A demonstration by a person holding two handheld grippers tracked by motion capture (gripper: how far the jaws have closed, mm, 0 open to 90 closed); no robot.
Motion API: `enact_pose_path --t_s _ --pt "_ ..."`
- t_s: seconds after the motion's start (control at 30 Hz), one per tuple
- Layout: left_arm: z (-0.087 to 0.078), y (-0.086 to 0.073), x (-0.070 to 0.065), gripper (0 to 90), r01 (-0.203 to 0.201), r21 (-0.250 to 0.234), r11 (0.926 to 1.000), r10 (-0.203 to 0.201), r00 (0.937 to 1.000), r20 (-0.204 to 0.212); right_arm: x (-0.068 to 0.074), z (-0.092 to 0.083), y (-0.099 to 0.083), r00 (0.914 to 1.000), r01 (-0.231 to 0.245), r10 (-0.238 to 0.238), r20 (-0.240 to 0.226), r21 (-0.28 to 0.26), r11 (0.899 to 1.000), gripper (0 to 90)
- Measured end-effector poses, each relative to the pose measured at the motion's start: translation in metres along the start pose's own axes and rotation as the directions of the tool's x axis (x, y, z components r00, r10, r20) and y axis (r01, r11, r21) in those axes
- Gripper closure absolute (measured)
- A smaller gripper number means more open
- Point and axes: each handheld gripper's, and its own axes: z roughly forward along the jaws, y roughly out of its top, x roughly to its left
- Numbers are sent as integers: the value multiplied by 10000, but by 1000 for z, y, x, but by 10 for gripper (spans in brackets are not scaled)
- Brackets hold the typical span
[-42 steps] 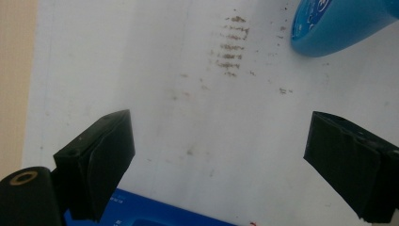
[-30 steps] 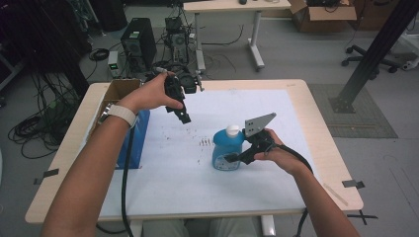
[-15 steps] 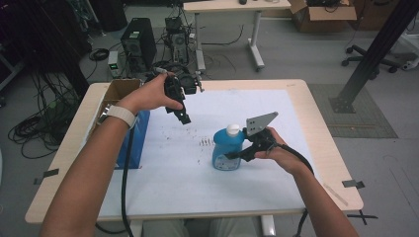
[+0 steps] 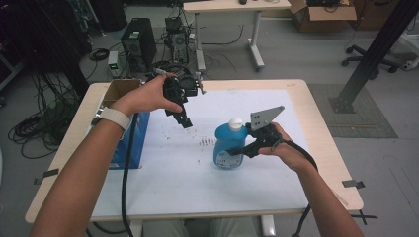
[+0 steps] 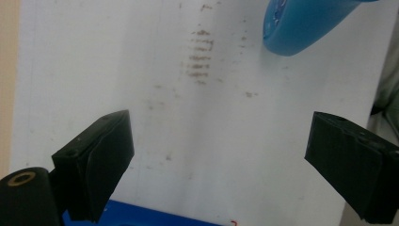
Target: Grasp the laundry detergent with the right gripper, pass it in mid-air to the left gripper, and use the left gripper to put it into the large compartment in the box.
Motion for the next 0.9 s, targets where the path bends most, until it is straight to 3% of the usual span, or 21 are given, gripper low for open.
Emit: enact_pose_path --t_s 0.1,0.37,0.6,0.9 --pt "-7 0 -6 87 -102 -53 9999 103 9999 121 2 -5 9 9999 -71 72 -113 79 9999 438" --pt "-29 6 -34 76 -447 -26 9990 447 9975 540 13 -16 37 9994 288 -281 -180 380 9989 439" --pt "-50 13 -56 67 -728 -365 9967 750 9952 622 26 -17 57 9986 420 -403 -353 484 9979 439" --pt "-69 18 -83 66 -1004 -208 9947 1016 9923 708 42 -16 77 9969 614 -593 -511 408 9973 440"
